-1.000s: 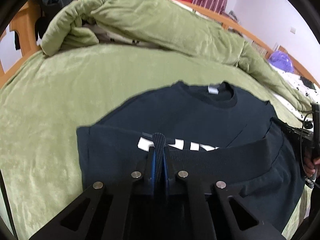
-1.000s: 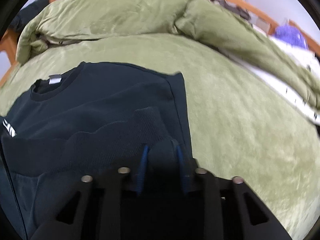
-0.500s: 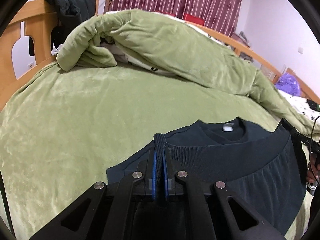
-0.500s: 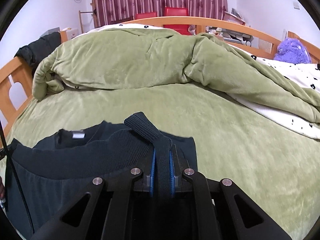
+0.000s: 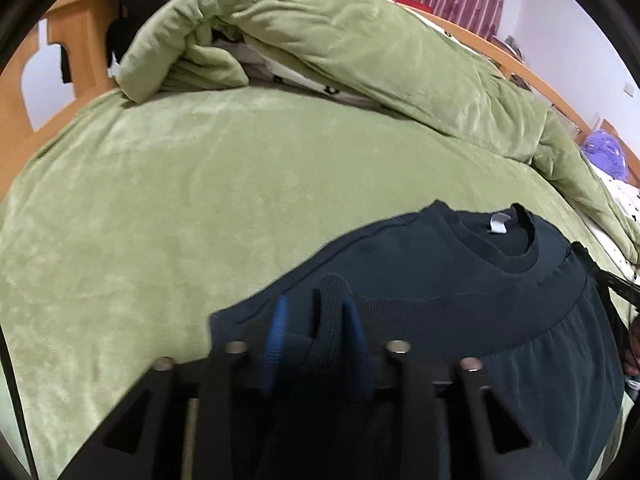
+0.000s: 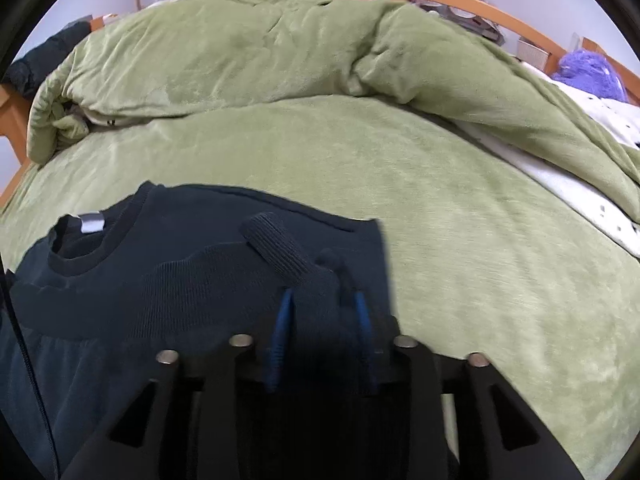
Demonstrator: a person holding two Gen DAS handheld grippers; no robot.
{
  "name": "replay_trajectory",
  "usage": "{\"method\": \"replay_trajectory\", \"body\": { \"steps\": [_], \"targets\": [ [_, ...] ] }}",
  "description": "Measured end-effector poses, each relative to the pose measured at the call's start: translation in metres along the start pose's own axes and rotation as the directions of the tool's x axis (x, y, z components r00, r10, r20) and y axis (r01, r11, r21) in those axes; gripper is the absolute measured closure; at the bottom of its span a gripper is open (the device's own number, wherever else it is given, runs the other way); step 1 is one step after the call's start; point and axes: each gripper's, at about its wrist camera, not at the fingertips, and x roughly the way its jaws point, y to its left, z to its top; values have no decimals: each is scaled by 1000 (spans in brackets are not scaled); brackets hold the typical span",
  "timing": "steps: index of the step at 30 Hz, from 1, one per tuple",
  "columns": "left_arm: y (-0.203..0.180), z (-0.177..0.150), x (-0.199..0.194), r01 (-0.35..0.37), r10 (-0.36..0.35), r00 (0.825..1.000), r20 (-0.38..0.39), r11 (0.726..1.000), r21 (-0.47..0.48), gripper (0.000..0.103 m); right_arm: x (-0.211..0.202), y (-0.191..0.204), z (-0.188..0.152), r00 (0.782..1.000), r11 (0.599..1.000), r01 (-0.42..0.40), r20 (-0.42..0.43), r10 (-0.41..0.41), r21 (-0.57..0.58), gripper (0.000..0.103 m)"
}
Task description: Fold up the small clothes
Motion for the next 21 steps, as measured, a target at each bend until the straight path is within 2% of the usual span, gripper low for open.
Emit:
{"method": "replay_trajectory", "body": {
  "steps": [3, 5, 9, 12, 17, 21],
  "targets": [
    [5, -1, -24, 14, -14, 1000, 28, 1000, -5, 51, -33, -32, -8, 1000, 999, 15, 19, -16, 45, 55],
    [8, -3, -38, 12, -12, 999, 42, 1000, -5, 50, -51, -53, -16, 1000, 997, 13, 9, -14, 78, 52],
    [17, -15, -66, 9, -8, 999, 52, 1000, -21, 47, -85, -84, -53, 1000, 992, 7, -31, -3, 126, 49],
    [25, -28, -85, 2, 0, 999, 50, 999, -34, 47, -96, -89, -84, 997, 988, -24, -68, 34, 156, 44],
    [37, -54, -111, -20, 22, 999, 41, 999, -41, 46, -96, -79, -134, 981, 965, -108, -133, 142, 238, 44],
    [48, -71, -121, -31, 33, 999, 30, 998, -49, 46, -82, -67, -155, 964, 936, -157, -158, 215, 314, 44]
  ]
}}
